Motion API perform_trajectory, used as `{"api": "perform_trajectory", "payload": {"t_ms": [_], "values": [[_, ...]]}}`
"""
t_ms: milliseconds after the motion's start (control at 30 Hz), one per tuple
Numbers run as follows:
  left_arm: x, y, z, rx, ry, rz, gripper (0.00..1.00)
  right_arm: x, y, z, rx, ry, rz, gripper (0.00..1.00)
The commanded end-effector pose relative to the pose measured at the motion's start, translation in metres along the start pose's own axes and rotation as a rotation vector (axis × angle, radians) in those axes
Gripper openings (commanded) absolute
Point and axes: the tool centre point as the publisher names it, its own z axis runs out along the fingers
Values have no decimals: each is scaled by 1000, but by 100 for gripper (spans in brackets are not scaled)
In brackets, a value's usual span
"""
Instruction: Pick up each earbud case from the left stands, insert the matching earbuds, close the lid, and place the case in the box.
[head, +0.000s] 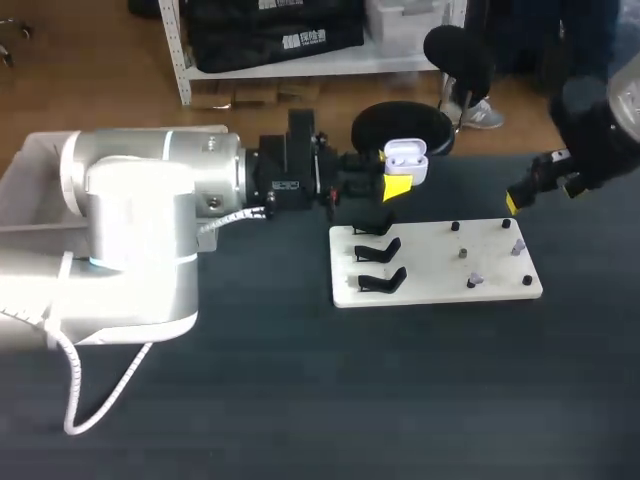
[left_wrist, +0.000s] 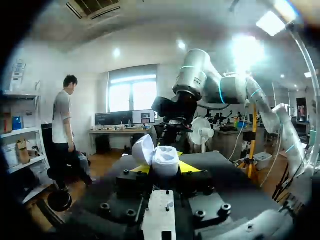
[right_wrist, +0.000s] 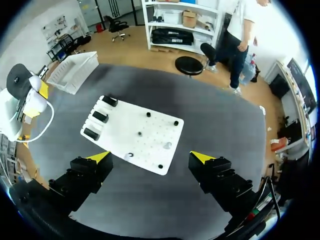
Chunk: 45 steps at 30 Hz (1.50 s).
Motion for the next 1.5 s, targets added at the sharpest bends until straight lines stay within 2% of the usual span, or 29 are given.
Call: {"api": "perform_trajectory", "payload": {"t_ms": [33, 267, 300, 367, 567, 700, 1000, 1200, 1267, 1367, 1400, 1500], "values": [[2, 1, 5, -14, -6, 2, 0, 0, 5, -4, 190, 0, 4, 100], [5, 3, 9, 8, 11, -4, 0, 0, 5, -4, 190, 0, 4, 100], [5, 3, 9, 8, 11, -4, 0, 3, 2, 3, 198, 14, 9, 100], [5, 3, 9, 8, 11, -4, 0, 7, -3, 13, 241, 44, -11, 100], [5, 3, 9, 8, 11, -4, 0, 18, -26, 27, 342, 141, 28, 100], [5, 3, 9, 8, 11, -4, 0, 21, -33, 37, 376, 188, 30, 100], [5, 3, 9, 8, 11, -4, 0, 34, -36, 75, 353, 202, 58, 100], [5, 3, 9, 8, 11, -4, 0, 31, -32, 99, 318, 184, 49, 100], [5, 3, 9, 8, 11, -4, 0, 30, -32, 104, 301, 187, 29, 92], [5, 3, 9, 8, 11, -4, 0, 29, -33, 105, 284, 196, -9, 90], [5, 3, 9, 8, 11, -4, 0, 28, -34, 105, 271, 201, -39, 82], [5, 3, 9, 8, 11, -4, 0, 27, -35, 106, 258, 216, -64, 74]]}}
